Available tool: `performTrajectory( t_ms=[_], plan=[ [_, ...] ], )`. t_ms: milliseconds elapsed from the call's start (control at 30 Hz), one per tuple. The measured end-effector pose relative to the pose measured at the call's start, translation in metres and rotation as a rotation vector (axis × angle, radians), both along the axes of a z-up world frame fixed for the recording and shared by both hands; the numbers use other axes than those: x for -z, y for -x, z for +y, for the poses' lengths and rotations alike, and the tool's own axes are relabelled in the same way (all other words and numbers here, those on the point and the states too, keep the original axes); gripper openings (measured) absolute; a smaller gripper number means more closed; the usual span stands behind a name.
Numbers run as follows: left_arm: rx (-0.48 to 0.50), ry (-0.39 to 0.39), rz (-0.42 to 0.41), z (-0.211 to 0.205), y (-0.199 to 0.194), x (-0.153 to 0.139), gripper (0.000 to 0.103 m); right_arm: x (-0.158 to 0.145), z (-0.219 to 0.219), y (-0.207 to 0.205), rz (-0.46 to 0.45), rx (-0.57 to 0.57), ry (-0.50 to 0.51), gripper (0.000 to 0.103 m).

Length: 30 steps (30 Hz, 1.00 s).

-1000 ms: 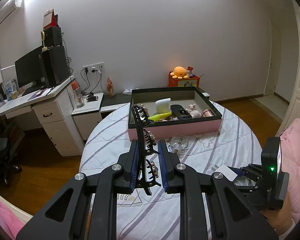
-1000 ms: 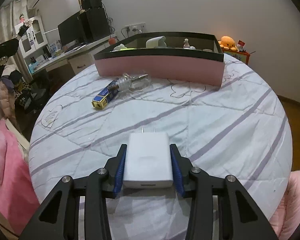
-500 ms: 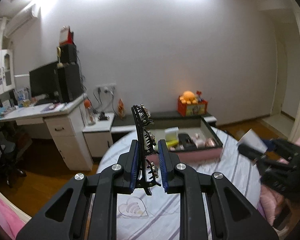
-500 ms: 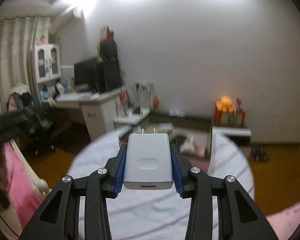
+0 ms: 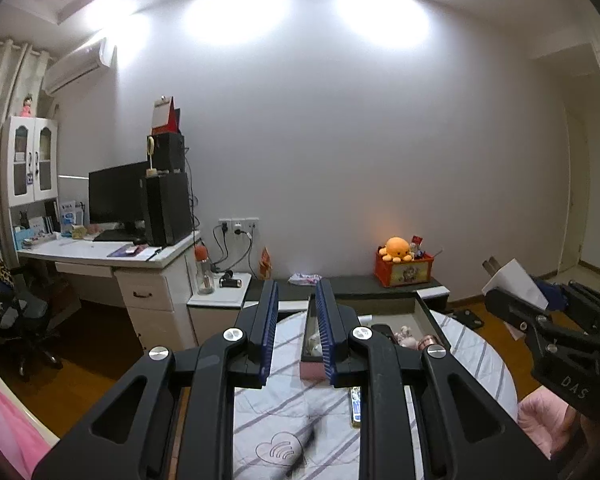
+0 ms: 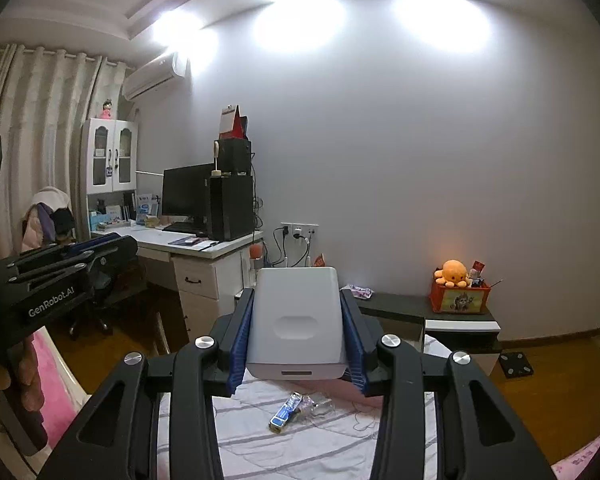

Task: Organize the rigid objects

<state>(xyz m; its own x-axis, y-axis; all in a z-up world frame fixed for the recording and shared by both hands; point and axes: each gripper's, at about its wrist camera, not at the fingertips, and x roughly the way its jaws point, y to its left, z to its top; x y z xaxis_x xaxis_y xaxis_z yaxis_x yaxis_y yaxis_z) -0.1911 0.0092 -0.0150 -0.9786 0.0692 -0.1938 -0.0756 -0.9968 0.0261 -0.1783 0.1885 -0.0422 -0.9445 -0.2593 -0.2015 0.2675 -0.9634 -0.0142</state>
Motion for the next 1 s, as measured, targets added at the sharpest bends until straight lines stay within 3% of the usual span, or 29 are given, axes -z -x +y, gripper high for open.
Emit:
performTrajectory(
  t_ms=[133, 267, 533, 633, 733, 833, 1000],
  plan=[
    [-0.006, -0.008, 0.033, 0.003, -0.001, -0.004, 0.018, -0.004, -0.001, 0.004, 0.009, -0.002, -0.001, 0.042],
    [0.044, 0.005, -0.044, 0.010, 0.028, 0.014, 0.018, 0.006, 0.004, 0.020, -0.029, 0.008, -0.004, 0.042],
    [0.174, 0.046, -0.355, 0.039, 0.092, 0.116, 0.019, 0.062, 0.035, 0.060, -0.186, 0.032, 0.042, 0.042],
    [0.298, 0.066, -0.435, 0.073, 0.094, 0.147, 0.019, 0.074, 0.046, 0.065, -0.212, 0.038, 0.048, 0.042],
    [0.406, 0.112, -0.503, 0.103, 0.098, 0.174, 0.023, 0.082, 0.061, 0.068, -0.229, 0.053, 0.060, 0.042],
    [0.472, 0.139, -0.550, 0.131, 0.102, 0.195, 0.036, 0.088, 0.075, 0.071, -0.247, 0.070, 0.073, 0.042],
    [0.455, 0.178, -0.618, 0.150, 0.114, 0.224, 0.039, 0.102, 0.093, 0.075, -0.279, 0.084, 0.091, 0.042]
  ],
)
